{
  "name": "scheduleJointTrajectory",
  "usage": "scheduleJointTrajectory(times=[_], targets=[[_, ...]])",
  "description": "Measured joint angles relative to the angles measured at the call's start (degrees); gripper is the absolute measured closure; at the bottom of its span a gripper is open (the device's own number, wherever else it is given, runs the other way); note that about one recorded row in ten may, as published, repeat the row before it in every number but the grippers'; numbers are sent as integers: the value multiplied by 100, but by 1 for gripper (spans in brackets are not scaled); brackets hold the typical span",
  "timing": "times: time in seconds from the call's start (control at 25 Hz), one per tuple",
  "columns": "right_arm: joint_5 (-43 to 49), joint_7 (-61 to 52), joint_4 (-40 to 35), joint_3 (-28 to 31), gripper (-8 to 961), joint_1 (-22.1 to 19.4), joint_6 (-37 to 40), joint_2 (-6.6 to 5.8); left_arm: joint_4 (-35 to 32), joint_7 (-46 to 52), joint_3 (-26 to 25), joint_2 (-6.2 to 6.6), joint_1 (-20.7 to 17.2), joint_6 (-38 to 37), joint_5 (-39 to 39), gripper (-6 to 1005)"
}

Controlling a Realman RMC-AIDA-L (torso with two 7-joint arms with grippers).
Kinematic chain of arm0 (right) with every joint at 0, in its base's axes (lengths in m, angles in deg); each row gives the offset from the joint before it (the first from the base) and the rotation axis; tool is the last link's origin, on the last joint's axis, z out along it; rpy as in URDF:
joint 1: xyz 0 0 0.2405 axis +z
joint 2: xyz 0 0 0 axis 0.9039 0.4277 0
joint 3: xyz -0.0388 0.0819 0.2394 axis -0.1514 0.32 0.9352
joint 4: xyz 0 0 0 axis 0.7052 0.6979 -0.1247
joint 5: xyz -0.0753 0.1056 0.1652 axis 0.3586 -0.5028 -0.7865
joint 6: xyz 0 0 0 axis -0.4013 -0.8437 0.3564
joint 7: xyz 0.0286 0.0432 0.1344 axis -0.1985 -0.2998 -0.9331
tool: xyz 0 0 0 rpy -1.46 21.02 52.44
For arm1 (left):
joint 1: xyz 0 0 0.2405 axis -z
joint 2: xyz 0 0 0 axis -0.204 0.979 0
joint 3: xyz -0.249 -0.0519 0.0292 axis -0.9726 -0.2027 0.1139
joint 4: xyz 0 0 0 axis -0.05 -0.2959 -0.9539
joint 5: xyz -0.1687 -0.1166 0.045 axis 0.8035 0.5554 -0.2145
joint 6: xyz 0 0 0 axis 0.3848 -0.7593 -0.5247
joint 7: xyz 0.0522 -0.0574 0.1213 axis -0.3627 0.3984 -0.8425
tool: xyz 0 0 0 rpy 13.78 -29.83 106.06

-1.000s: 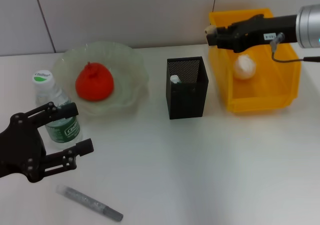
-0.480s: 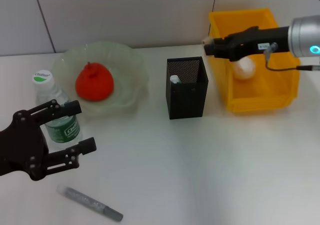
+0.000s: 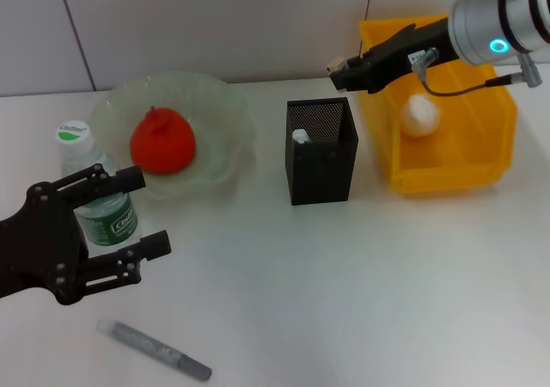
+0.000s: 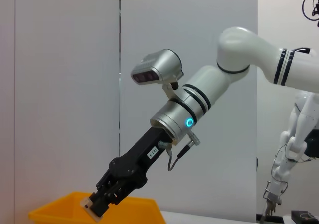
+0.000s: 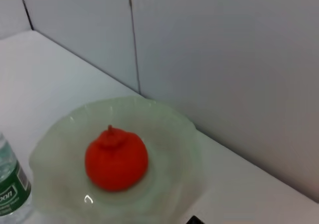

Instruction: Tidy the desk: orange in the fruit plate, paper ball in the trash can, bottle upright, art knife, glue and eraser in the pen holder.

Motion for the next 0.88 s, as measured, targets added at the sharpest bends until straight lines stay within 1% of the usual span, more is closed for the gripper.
scheduleJointTrajectory(times=[0.16,0.48,0.68,0.88], targets=[[174,-351,20,-38,612,97,211,-8,0,5,14,0,2,0,3,278],[256,-456,-3,-43,606,81,353,4,0,-16,12,0,-29,-8,7,280],[260,-433,-140,-135,601,64,238,12,0,-20,11,-1,-37,-14,7,282],[262,-422,-294,-428,597,67,-30,15,8,-21,11,-7,-28,-26,7,283]])
